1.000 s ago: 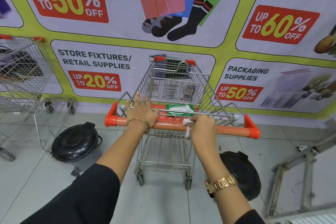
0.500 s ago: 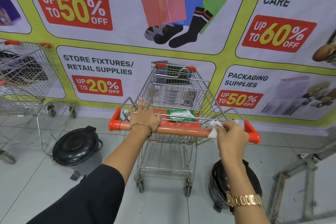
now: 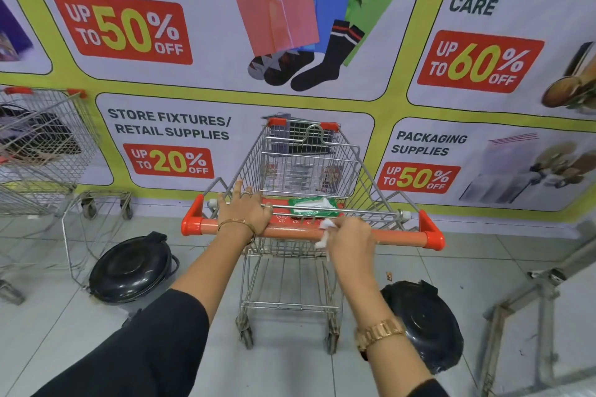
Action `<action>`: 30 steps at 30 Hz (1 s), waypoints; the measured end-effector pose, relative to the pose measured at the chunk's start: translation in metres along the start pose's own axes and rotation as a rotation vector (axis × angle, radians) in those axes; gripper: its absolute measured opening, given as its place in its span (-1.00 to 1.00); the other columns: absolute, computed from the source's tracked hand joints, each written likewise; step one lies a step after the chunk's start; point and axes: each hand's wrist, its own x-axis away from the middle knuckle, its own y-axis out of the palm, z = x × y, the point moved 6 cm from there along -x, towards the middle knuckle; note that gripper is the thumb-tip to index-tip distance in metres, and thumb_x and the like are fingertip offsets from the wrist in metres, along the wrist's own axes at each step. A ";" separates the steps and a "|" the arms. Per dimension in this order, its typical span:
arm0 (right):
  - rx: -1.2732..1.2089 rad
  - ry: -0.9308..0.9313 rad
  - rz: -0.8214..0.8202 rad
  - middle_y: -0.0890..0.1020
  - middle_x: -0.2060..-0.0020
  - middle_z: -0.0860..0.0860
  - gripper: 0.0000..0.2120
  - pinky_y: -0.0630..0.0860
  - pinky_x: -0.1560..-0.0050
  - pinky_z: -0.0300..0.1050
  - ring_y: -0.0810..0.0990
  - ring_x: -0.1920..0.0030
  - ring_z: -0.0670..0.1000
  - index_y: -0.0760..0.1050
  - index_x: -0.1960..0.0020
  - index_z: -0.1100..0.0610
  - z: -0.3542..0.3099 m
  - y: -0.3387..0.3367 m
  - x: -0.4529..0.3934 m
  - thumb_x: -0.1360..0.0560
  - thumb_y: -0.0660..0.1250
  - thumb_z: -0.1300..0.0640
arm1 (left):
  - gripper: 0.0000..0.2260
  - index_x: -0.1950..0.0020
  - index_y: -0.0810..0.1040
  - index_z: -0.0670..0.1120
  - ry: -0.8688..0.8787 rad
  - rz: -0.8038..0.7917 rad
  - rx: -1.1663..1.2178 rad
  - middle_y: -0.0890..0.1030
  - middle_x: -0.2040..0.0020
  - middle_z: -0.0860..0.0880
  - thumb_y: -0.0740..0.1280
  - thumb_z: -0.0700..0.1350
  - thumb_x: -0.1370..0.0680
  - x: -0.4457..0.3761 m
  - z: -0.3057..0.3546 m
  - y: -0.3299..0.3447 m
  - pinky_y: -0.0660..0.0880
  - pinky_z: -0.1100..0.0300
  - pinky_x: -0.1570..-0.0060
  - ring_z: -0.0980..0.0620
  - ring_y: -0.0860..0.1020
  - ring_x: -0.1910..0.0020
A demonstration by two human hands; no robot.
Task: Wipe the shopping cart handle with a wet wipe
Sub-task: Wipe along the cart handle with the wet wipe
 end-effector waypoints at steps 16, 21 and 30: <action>-0.138 0.043 -0.007 0.68 0.10 0.16 -0.81 0.39 0.24 -0.25 0.52 0.22 0.02 0.60 -0.02 0.30 0.010 -0.020 -0.003 -0.46 0.34 0.23 | -0.50 -0.52 0.16 -0.04 0.015 -0.024 -0.001 0.11 -0.56 -0.04 0.00 0.09 -0.60 -0.001 0.003 0.002 -0.04 -0.18 -0.48 -0.03 -0.10 -0.56; -0.176 -0.054 -0.103 0.67 0.09 0.10 -0.80 0.29 0.53 -0.41 0.47 0.31 -0.07 0.58 -0.07 0.25 -0.018 0.012 0.007 -0.48 0.32 0.21 | -0.52 -0.50 0.19 -0.04 0.030 -0.015 0.006 0.13 -0.56 -0.04 0.00 0.08 -0.60 -0.003 0.000 0.002 -0.01 -0.20 -0.47 -0.03 -0.10 -0.56; -0.071 0.154 0.073 0.66 0.18 0.14 -0.85 0.59 0.12 -0.01 0.62 0.17 0.13 0.61 0.00 0.21 0.012 0.003 -0.005 -0.48 0.30 0.22 | -0.52 -0.50 0.20 -0.02 0.089 -0.047 0.006 0.13 -0.56 -0.03 0.00 0.08 -0.60 -0.001 0.004 0.002 -0.02 -0.22 -0.47 -0.03 -0.09 -0.56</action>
